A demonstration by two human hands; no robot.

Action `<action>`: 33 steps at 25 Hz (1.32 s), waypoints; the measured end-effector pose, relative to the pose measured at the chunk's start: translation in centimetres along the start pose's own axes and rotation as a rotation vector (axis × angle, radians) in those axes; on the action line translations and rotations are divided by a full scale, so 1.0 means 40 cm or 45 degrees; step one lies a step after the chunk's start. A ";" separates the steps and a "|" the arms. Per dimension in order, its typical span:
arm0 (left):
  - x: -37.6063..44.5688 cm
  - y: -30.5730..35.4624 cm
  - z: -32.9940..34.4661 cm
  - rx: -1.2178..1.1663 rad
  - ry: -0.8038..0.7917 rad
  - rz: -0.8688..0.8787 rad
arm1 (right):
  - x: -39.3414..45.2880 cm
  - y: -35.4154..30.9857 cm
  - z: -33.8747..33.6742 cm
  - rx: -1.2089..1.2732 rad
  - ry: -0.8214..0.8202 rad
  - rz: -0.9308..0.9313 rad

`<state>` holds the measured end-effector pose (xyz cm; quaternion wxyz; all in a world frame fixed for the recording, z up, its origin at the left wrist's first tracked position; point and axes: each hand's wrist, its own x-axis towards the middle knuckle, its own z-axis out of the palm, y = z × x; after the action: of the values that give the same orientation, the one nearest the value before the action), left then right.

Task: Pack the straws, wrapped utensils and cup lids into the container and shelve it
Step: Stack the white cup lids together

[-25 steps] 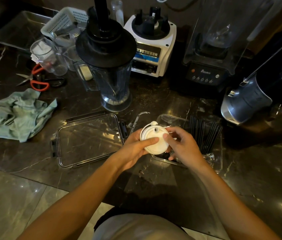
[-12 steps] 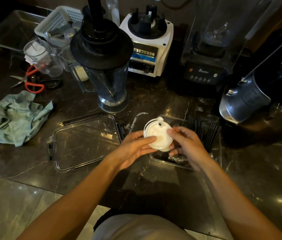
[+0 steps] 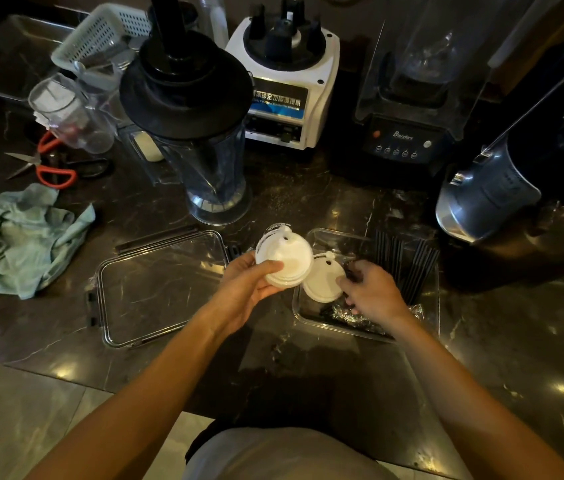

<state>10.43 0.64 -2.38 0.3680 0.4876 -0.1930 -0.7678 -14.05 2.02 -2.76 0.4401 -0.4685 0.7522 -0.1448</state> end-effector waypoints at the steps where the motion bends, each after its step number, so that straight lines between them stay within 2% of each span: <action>1: 0.000 -0.001 -0.009 0.002 0.020 0.003 | 0.011 0.009 0.008 -0.121 0.002 -0.024; 7: 0.003 -0.013 -0.036 0.061 0.037 -0.016 | 0.062 -0.005 0.049 -0.428 0.033 -0.050; 11: 0.001 -0.020 -0.042 0.118 0.034 -0.024 | 0.091 -0.028 0.065 -0.487 -0.028 0.008; 17: 0.006 -0.028 -0.047 0.153 0.015 -0.013 | 0.090 -0.029 0.039 -0.190 -0.089 0.062; 27: -0.004 -0.008 -0.051 0.109 -0.003 0.043 | -0.032 -0.124 -0.116 0.670 0.169 -0.190; 30: -0.019 0.000 -0.057 0.111 -0.002 0.063 | -0.060 -0.176 -0.101 0.804 -0.006 -0.252; 33: -0.041 0.007 -0.070 0.065 -0.033 0.111 | -0.079 -0.226 -0.021 0.628 -0.225 -0.337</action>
<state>13.44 1.87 -2.46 0.3860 0.4781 -0.2383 -0.7521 -8.97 -0.22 5.08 0.5819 -0.4521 0.5855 -0.3380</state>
